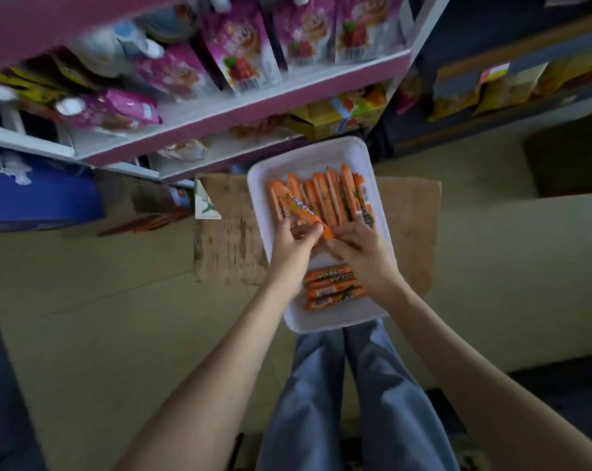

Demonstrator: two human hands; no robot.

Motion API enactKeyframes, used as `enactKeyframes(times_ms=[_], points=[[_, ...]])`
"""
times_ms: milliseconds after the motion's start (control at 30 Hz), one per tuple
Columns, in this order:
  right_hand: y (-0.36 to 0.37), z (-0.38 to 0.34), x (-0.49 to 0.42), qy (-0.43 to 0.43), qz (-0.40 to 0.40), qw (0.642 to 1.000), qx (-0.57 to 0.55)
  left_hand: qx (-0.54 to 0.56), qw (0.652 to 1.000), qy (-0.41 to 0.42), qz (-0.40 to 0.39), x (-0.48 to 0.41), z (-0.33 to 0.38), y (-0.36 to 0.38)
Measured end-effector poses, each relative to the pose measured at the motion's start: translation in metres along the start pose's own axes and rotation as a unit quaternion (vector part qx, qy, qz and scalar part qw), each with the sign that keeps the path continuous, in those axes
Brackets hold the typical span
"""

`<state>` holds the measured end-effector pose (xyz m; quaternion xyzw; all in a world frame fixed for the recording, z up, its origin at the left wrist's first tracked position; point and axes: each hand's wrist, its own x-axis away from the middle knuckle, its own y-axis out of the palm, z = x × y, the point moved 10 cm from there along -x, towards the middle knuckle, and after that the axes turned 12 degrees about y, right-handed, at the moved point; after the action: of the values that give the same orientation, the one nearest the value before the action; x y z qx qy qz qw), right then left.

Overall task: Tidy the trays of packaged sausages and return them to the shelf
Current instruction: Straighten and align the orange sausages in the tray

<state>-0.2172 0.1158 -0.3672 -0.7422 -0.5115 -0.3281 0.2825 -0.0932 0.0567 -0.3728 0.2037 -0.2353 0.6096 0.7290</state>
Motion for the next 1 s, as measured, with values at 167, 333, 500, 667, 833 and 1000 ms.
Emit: enactKeyframes(times_ms=[167,333,500,667,833,1000], points=[[-0.004,0.013,-0.011,-0.032,0.040,0.998,0.027,0.088,0.995,-0.042,-0.026,-0.006,-0.025,0.008],[-0.011,0.012,-0.028,-0.035,0.058,0.996,0.061,0.043,0.997,-0.057,-0.023,-0.021,-0.036,0.011],[0.007,0.043,-0.047,-0.006,-0.017,0.985,0.173,-0.249,0.967,0.012,-0.041,-0.055,-0.036,-0.001],[0.039,0.094,-0.048,-0.071,-0.023,0.796,0.601,-0.541,0.832,0.101,-0.071,-0.074,-0.030,-0.002],[0.038,0.085,-0.047,-0.048,-0.003,0.741,0.670,-0.631,0.760,0.130,-0.084,-0.078,-0.013,0.020],[0.012,0.028,-0.001,-0.028,-0.016,0.860,0.509,-0.566,0.770,0.175,-0.237,-0.017,0.006,0.044]])
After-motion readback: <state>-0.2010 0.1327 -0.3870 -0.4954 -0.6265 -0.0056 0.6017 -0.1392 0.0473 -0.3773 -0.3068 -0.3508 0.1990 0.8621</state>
